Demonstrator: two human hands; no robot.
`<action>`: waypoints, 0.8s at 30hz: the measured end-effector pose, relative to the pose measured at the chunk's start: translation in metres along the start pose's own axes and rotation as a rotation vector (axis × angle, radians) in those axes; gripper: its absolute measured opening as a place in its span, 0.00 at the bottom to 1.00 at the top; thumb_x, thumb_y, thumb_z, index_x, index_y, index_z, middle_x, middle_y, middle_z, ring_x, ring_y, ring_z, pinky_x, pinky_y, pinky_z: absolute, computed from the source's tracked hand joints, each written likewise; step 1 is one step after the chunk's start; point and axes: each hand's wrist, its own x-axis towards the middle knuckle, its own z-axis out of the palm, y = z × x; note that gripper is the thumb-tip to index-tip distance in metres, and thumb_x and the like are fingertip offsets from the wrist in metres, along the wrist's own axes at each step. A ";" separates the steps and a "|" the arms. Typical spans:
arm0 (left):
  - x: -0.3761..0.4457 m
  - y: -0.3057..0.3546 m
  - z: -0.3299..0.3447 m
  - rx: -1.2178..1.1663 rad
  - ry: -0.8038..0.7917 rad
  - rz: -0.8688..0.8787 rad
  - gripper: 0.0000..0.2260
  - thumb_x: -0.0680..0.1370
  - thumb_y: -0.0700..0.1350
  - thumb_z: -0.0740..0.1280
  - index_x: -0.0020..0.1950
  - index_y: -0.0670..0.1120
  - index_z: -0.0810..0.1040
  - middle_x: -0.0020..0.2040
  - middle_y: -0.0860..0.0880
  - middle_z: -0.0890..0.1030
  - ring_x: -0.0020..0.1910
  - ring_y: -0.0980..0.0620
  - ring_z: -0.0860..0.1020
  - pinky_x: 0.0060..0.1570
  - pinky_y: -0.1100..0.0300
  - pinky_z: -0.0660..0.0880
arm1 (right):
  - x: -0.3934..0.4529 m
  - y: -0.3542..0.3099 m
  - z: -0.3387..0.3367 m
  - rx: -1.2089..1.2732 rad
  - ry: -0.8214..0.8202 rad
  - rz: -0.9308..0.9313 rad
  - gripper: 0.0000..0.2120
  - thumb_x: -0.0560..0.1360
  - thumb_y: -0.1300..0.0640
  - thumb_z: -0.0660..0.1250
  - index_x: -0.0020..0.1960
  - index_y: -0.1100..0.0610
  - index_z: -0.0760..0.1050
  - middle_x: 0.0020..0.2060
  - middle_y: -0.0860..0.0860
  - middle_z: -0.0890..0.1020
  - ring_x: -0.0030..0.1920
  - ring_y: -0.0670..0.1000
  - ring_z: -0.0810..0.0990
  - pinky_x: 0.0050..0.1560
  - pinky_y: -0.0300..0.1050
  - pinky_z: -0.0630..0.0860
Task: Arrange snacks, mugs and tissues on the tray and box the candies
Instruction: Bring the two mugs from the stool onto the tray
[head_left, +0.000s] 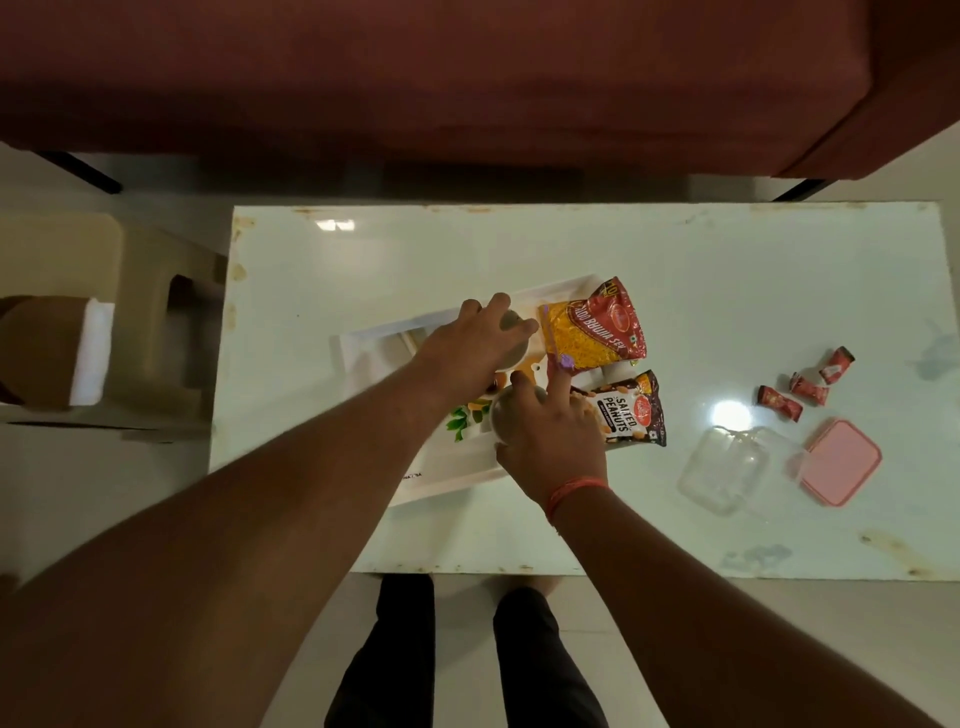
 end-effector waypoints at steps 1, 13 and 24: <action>0.000 -0.001 0.001 -0.008 0.008 0.006 0.36 0.71 0.43 0.76 0.74 0.54 0.63 0.72 0.44 0.62 0.67 0.41 0.67 0.48 0.50 0.79 | 0.000 -0.001 0.001 0.000 0.003 0.001 0.37 0.63 0.46 0.74 0.68 0.51 0.65 0.61 0.61 0.69 0.49 0.65 0.79 0.49 0.56 0.79; 0.004 -0.010 0.007 -0.032 -0.037 0.055 0.40 0.72 0.45 0.75 0.77 0.58 0.57 0.80 0.45 0.53 0.77 0.39 0.54 0.67 0.40 0.70 | -0.003 -0.005 0.001 -0.001 0.031 0.006 0.40 0.64 0.40 0.75 0.70 0.50 0.63 0.60 0.59 0.71 0.54 0.62 0.78 0.52 0.57 0.78; -0.093 0.001 0.059 -1.047 0.215 -0.695 0.13 0.79 0.40 0.64 0.62 0.49 0.78 0.61 0.48 0.72 0.60 0.47 0.77 0.59 0.58 0.72 | -0.003 0.016 -0.007 0.181 -0.168 -0.075 0.45 0.68 0.52 0.75 0.77 0.46 0.53 0.65 0.56 0.65 0.58 0.60 0.78 0.50 0.56 0.81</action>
